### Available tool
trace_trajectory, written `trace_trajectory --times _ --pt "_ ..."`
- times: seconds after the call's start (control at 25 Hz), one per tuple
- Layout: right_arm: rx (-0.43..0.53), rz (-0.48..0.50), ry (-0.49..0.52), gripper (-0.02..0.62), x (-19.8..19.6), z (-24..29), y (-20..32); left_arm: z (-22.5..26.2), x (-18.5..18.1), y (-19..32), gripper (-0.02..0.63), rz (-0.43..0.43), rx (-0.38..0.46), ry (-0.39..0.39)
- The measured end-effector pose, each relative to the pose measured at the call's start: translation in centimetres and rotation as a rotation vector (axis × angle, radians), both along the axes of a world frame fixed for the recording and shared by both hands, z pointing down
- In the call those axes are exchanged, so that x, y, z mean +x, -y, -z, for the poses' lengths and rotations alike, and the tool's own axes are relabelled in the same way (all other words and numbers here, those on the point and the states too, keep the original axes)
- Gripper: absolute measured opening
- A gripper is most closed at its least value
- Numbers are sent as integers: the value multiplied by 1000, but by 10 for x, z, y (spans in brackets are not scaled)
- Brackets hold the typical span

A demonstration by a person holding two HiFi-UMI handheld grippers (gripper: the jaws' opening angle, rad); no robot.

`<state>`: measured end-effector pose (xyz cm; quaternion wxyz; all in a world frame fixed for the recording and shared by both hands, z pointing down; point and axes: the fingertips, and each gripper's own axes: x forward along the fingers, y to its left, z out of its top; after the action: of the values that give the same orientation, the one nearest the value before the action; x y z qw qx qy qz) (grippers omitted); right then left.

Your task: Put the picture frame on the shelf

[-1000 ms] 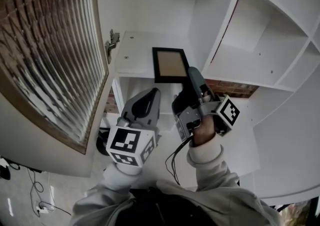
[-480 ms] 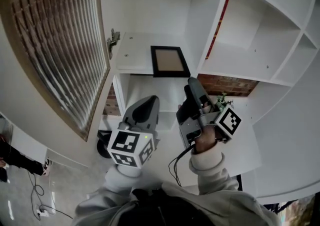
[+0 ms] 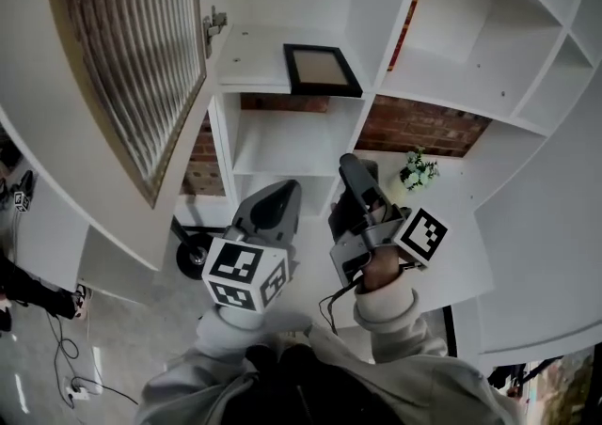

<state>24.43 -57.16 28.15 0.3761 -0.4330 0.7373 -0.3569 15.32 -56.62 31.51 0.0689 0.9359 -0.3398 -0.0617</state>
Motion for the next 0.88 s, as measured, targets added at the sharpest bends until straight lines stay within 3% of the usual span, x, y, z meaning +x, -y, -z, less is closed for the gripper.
trace_trajectory --times 0.24,0.32,0.44,0.56,0.72,0.88 --pt "66 50 -127 235 -33 -14 -28 -30 -10 -22 6 -10 -45 20" --pt "71 25 -214 167 -39 -22 -37 -37 -6 -30 6 -28 -57 20" --pt "23 -27 -331 151 -37 -43 -50 -49 2 -41 5 -66 -79 15" --pt "-27 -83 -389 84 -29 -62 -63 -66 9 -49 5 -94 -112 6" --pt "-19 -132 -448 3 -21 -80 -79 -88 20 -62 5 -143 -138 -4" --pt "-9 -196 -507 0 -11 -99 -99 -111 31 -80 5 -193 -163 -11"
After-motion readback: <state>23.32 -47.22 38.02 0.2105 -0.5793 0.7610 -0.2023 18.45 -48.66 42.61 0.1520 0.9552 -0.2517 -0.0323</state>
